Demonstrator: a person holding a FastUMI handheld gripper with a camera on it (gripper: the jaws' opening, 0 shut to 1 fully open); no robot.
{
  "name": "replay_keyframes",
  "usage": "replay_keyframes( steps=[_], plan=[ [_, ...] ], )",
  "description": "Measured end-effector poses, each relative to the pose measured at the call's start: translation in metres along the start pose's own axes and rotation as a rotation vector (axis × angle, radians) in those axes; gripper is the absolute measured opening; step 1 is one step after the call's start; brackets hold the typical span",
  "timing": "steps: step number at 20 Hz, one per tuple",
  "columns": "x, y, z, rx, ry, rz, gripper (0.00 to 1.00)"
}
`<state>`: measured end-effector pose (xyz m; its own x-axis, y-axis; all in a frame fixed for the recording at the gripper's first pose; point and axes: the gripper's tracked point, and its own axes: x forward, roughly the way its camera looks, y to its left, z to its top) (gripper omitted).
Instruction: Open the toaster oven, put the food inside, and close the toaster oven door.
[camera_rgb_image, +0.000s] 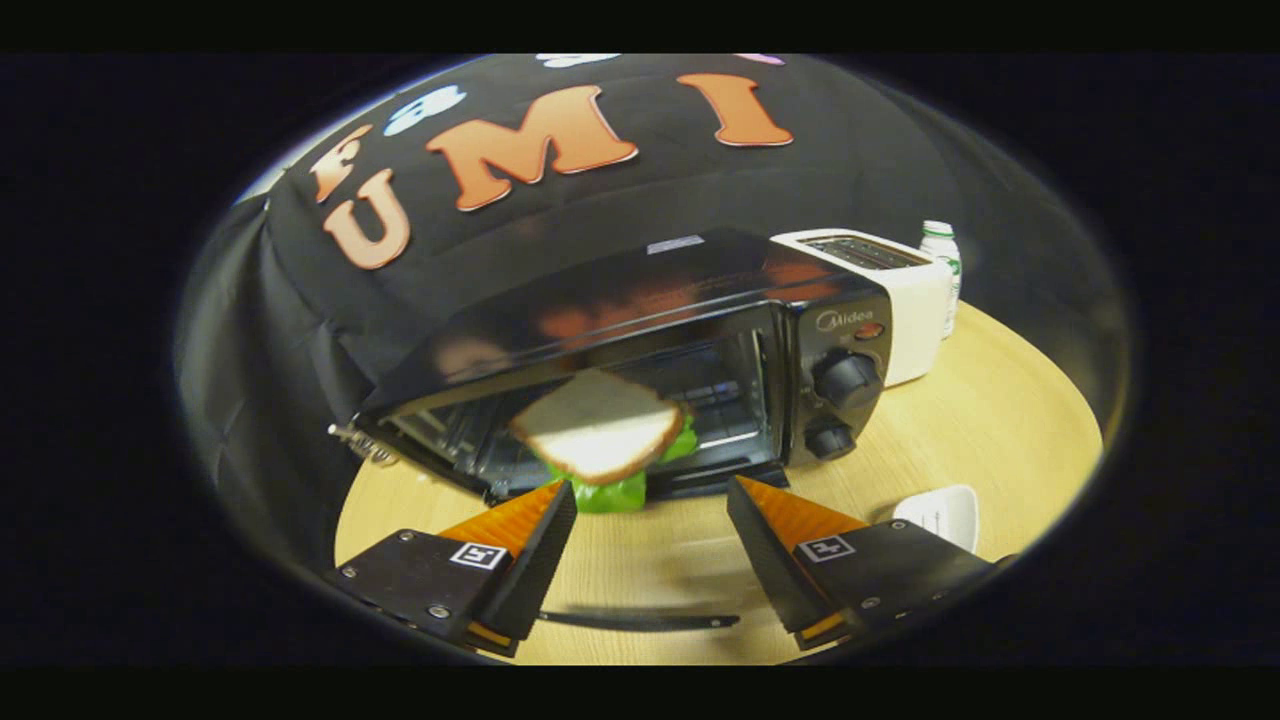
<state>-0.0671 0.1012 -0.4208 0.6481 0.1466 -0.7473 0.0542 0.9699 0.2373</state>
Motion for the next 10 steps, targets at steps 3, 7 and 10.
replay_keyframes(
  steps=[3, 7, 10],
  plan=[
    [-0.024, 0.007, -0.034, -0.03, 0.086, 0.045, 0.9],
    [-0.046, 0.003, -0.086, -0.096, 0.221, 0.046, 0.9],
    [-0.06, -0.001, -0.125, -0.114, 0.328, 0.053, 0.9]
  ],
)
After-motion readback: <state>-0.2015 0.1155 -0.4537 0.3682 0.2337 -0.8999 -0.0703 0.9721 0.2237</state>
